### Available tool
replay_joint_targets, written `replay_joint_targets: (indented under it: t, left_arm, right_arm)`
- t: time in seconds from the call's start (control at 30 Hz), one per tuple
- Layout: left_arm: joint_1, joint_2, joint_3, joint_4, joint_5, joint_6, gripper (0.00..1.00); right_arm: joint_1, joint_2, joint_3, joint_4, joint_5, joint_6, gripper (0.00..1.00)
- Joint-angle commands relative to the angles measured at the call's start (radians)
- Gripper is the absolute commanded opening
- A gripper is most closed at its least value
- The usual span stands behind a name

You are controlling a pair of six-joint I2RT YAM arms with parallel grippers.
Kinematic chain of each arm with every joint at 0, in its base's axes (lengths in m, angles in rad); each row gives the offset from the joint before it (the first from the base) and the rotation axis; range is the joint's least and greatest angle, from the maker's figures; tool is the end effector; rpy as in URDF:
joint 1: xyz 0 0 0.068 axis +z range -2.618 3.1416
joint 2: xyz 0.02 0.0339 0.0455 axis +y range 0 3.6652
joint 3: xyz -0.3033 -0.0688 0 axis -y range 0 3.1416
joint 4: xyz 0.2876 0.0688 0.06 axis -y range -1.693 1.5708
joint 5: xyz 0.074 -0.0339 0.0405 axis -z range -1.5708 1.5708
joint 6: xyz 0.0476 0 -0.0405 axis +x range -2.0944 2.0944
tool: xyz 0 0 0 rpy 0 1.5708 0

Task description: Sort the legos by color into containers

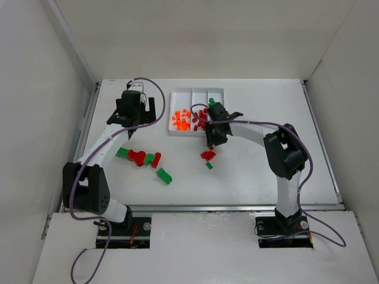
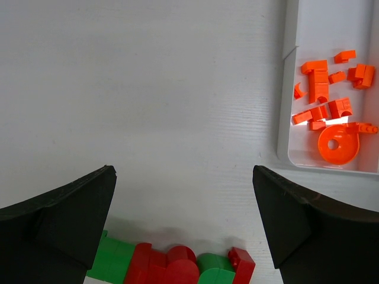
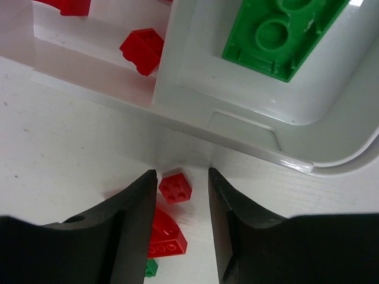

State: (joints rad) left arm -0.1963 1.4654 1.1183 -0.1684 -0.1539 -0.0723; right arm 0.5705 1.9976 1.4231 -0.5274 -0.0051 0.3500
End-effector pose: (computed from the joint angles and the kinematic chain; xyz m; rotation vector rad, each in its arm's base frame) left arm 0.3783 -0.0678 0.3140 0.0356 2.0793 -0.0034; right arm 0.3993 0.2565 0.1752 -0.2997 2.6920 0.2935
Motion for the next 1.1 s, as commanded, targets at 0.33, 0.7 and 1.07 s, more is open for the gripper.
replay_joint_targets:
  t: [0.33,0.7,1.07]
  left_arm:
    - [-0.005,-0.034,-0.002,0.024,-0.001,-0.006,1.00]
    - [-0.005,-0.025,-0.002,0.024,0.010,-0.006,1.00]
    - [-0.005,-0.016,-0.002,0.024,0.019,-0.015,1.00]
  right_arm:
    - [0.028,0.006,-0.016,0.009,0.020,-0.011,0.46]
    - [0.068,0.015,-0.036,-0.014,0.045,-0.010,0.38]
    - [0.068,-0.014,-0.067,-0.033,0.074,0.000,0.30]
